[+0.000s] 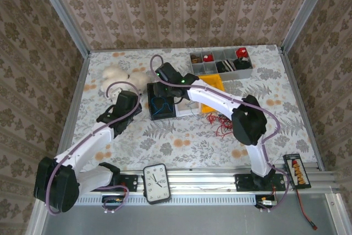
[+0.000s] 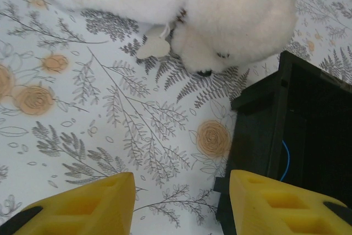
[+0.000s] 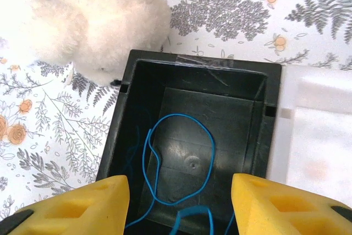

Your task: Untangle the cables

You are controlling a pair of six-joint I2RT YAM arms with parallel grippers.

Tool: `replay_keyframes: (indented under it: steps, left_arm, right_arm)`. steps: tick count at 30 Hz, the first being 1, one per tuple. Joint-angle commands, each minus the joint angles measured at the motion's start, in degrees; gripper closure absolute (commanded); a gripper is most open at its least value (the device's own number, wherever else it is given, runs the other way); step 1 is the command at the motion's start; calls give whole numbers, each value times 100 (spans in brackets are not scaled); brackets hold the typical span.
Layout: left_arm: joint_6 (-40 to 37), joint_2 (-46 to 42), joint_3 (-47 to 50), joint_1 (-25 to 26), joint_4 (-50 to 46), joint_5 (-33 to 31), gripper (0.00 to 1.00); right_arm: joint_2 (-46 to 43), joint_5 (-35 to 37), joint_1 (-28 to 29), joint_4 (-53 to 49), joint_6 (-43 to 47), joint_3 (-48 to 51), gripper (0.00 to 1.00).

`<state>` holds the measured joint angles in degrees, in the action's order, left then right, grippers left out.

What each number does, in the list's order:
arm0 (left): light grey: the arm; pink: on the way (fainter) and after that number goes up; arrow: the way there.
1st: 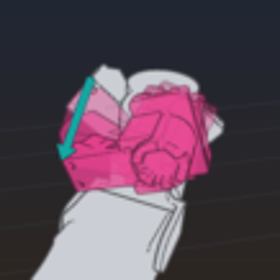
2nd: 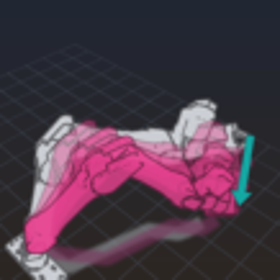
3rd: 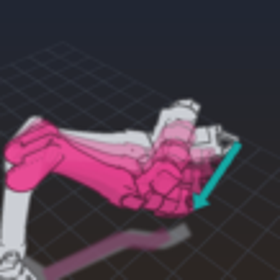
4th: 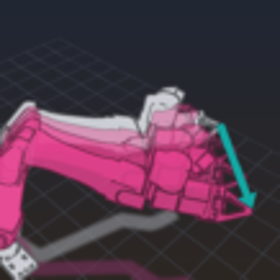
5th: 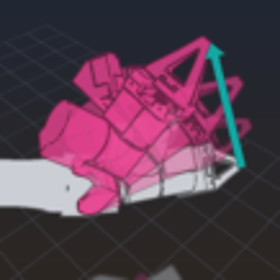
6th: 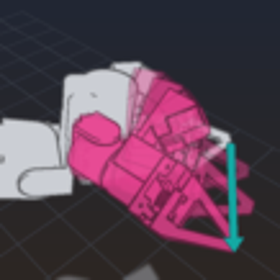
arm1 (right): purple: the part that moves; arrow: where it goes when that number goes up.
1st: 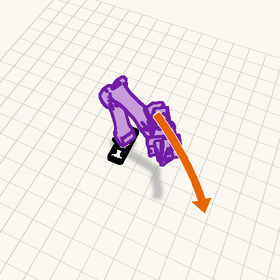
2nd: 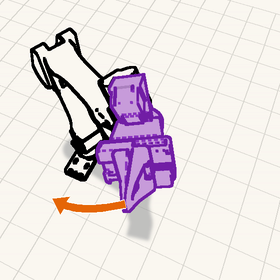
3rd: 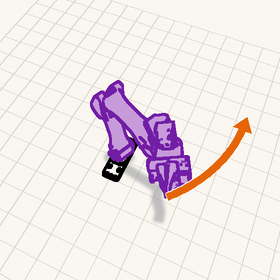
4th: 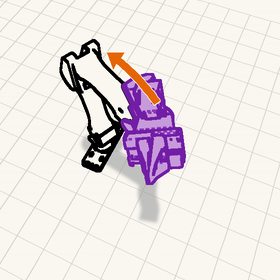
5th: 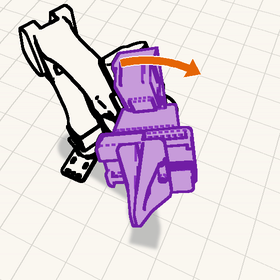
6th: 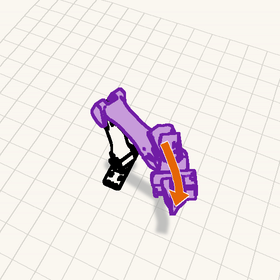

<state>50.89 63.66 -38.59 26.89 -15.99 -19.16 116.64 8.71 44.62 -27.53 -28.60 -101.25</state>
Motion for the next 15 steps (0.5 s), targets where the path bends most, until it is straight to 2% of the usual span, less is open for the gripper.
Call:
replay_keyframes:
  steps: [1,5,10,15]
  left_arm:
    - [-258,158,-5,-35,299,357,52]
    - [-495,315,-22,74,701,676,52]
    - [-440,608,-108,370,888,592,52]
    - [-502,861,-360,562,805,408,52]
  right_arm:
    - [-417,282,-59,292,-84,400,48]
    - [-871,648,-72,169,-205,1122,48]
    - [-1507,795,-100,274,-568,2368,48]
    - [-1851,974,-168,32,-751,3095,49]
